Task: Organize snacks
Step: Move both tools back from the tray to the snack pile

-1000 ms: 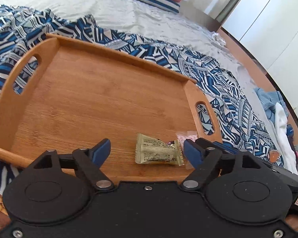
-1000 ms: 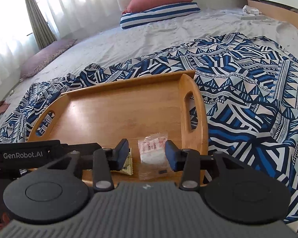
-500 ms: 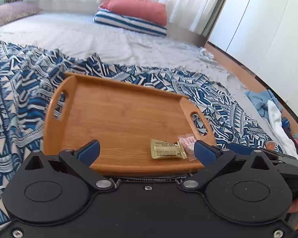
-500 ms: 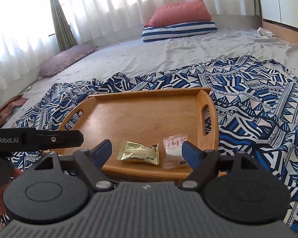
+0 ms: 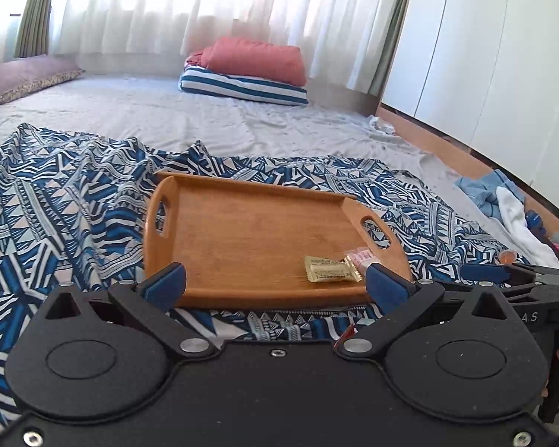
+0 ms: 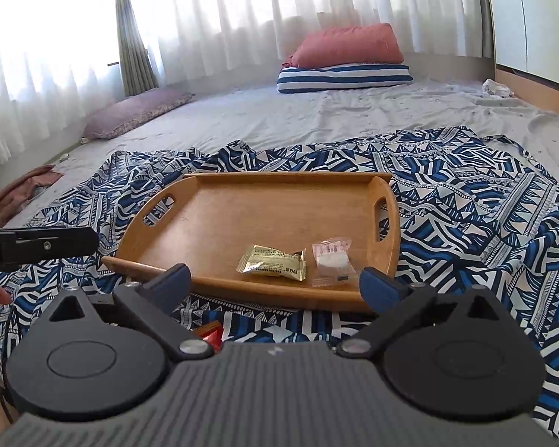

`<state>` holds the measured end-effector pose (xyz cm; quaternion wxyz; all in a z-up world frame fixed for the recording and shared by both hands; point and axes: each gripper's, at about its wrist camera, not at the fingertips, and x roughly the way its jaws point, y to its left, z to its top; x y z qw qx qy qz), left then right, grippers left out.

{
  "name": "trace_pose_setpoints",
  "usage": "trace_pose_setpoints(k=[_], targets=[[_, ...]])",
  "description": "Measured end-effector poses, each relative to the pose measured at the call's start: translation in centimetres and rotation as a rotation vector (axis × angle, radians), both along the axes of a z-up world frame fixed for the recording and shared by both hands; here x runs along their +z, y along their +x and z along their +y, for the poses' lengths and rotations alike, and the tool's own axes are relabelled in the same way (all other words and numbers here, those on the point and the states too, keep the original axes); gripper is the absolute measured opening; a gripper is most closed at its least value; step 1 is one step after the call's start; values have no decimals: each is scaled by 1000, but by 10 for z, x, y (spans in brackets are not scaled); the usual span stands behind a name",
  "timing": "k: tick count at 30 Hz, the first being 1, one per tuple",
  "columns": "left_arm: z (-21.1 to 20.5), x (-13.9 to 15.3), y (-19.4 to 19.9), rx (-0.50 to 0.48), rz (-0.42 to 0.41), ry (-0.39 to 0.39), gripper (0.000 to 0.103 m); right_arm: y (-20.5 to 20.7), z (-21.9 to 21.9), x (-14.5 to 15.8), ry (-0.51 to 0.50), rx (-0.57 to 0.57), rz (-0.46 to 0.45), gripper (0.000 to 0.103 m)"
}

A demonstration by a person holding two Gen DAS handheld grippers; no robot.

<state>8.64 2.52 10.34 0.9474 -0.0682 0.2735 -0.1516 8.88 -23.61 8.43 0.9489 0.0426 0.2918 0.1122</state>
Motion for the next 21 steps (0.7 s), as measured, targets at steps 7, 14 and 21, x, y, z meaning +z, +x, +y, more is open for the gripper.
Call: trace_pose_setpoints(k=[7,14,21], targets=[[14,-3,-32,20,-57,63,103,-25,0,-2,-60,-5,-26,103],[22,-18,-59,58,-75,50,103,-44,9,-19,-134,-11,-43,103],[15,-33,-72,79,-82,100,103,-59,19,-35,-151,-8,-67,103]])
